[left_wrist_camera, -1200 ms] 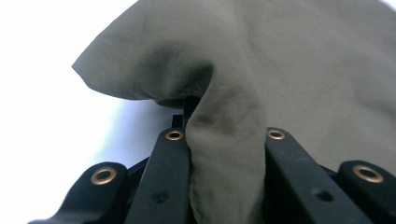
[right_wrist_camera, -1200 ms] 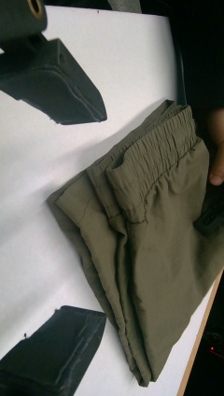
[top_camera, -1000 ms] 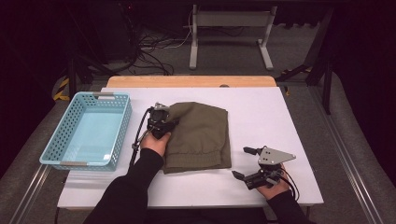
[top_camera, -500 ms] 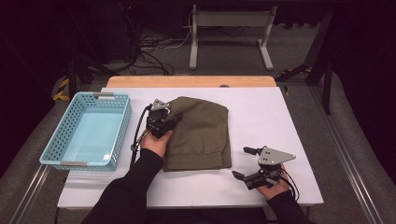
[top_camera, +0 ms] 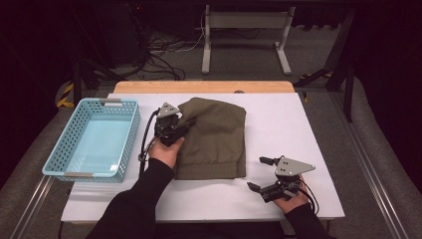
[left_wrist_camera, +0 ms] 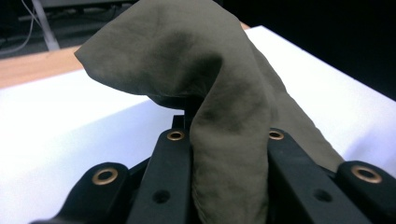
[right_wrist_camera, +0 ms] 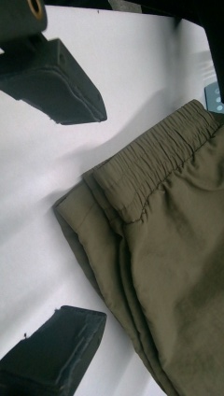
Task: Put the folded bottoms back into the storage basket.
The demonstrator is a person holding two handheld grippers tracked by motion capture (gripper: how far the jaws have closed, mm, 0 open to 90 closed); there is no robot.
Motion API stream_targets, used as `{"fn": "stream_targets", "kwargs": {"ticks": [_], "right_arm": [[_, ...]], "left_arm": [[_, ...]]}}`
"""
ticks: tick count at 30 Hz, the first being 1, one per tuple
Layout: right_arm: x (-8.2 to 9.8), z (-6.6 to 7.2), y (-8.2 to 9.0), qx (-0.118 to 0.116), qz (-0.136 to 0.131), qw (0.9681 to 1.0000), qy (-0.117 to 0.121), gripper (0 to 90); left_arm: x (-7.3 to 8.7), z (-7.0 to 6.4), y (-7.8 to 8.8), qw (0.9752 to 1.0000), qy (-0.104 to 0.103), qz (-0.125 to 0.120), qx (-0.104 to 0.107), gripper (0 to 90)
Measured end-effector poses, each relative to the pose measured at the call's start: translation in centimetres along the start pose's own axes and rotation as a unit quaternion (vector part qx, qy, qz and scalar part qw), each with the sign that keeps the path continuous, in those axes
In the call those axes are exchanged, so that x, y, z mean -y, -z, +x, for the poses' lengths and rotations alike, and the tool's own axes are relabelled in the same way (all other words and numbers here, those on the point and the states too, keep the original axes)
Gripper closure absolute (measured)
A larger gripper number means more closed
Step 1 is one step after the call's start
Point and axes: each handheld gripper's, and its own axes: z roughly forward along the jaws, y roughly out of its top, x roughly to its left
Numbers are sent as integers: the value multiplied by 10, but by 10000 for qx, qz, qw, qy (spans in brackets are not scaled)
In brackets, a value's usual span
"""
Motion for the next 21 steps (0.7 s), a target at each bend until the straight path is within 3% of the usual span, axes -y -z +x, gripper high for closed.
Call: {"fn": "stream_targets", "kwargs": {"ticks": [21], "right_arm": [[0, 0, 1, 2, -36, 10000, -9, 53]], "left_arm": [[-18, -10, 30, 9989, -127, -441, 6, 816]]}}
